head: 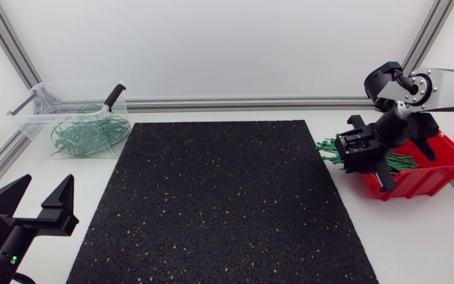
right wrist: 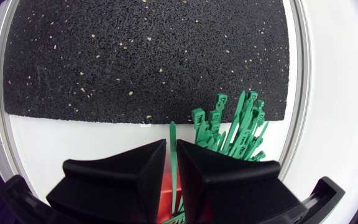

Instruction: Take a green cable tie from the red box, thread the tail through the head to close it, then place it in the transparent bin on the left.

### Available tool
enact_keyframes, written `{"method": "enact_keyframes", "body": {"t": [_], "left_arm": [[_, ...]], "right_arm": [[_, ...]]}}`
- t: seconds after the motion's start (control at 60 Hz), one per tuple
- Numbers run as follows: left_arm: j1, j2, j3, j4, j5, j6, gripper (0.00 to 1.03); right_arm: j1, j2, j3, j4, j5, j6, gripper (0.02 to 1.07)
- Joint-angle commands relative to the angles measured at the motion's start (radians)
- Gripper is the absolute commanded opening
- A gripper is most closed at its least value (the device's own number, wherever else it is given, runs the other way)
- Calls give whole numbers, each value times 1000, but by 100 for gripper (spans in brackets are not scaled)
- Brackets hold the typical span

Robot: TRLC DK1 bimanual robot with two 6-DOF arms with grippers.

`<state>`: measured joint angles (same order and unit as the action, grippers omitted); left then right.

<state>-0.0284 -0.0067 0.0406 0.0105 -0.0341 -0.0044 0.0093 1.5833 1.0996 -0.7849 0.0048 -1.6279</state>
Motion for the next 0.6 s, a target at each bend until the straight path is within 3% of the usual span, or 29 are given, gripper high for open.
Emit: {"method": "enact_keyframes", "body": {"t": [0.0, 0.283, 0.583], "left_arm": [[4, -4, -39, -17, 0, -20, 99], [4, -4, -41, -17, -1, -20, 99], [4, -4, -41, -17, -1, -20, 99]], "right_arm": [[-3, -6, -10, -11, 6, -29, 18], [-2, 7, -9, -19, 15, -18, 8], [11, -66, 23, -68, 6, -10, 8]]}}
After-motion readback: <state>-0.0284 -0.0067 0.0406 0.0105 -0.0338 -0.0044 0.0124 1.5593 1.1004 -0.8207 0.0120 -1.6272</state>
